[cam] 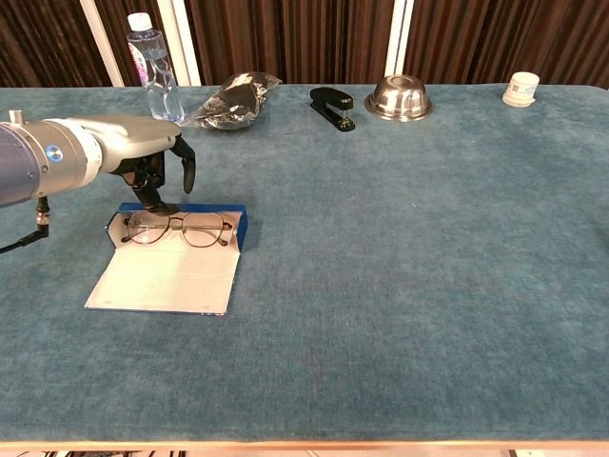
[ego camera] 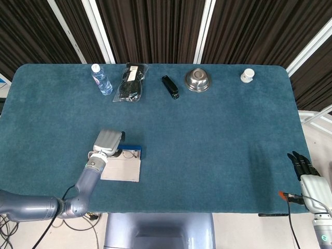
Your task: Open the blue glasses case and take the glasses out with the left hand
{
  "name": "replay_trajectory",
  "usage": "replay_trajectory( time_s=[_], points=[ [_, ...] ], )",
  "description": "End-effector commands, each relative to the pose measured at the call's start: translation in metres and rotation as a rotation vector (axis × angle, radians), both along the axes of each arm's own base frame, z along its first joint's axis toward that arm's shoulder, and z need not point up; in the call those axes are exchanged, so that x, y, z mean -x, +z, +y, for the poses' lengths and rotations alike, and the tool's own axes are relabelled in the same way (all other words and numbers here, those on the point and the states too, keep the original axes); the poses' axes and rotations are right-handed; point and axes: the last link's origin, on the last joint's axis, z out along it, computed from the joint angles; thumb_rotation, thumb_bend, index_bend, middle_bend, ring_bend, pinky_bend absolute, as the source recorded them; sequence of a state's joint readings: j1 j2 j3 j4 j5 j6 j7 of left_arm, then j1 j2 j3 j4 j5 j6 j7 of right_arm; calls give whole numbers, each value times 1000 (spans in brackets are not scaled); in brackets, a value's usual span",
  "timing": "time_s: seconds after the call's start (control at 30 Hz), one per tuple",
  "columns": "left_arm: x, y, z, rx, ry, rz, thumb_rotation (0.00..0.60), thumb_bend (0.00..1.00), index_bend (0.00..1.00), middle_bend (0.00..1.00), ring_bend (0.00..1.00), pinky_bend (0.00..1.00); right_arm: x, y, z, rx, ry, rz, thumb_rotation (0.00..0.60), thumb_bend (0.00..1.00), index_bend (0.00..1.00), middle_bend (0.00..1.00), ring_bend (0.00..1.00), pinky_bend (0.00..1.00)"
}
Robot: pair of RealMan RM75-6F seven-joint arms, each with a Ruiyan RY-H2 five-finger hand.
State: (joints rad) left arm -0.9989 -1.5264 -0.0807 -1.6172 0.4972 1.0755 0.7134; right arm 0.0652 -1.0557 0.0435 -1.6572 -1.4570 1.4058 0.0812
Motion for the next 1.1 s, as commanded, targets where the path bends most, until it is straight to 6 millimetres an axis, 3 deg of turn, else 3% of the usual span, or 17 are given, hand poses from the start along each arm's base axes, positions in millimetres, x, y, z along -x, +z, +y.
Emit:
replay_trajectory(
  time_s=[0.03, 0.7, 1.1],
  points=[
    [2, -1, -1, 2, 10, 4, 600, 297, 434, 993, 912, 933, 0, 0, 0, 0, 1, 0, 600, 116, 0, 0, 0, 212],
    [0, -10, 1, 4, 19, 7, 600, 308, 470, 994, 912, 933, 0, 0, 0, 0, 0, 0, 600, 115, 0, 0, 0, 212],
    [2, -12, -1, 7, 20, 10, 600, 378, 491, 994, 912, 933, 0, 0, 0, 0, 0, 2, 600, 115, 0, 0, 0, 212]
  ],
)
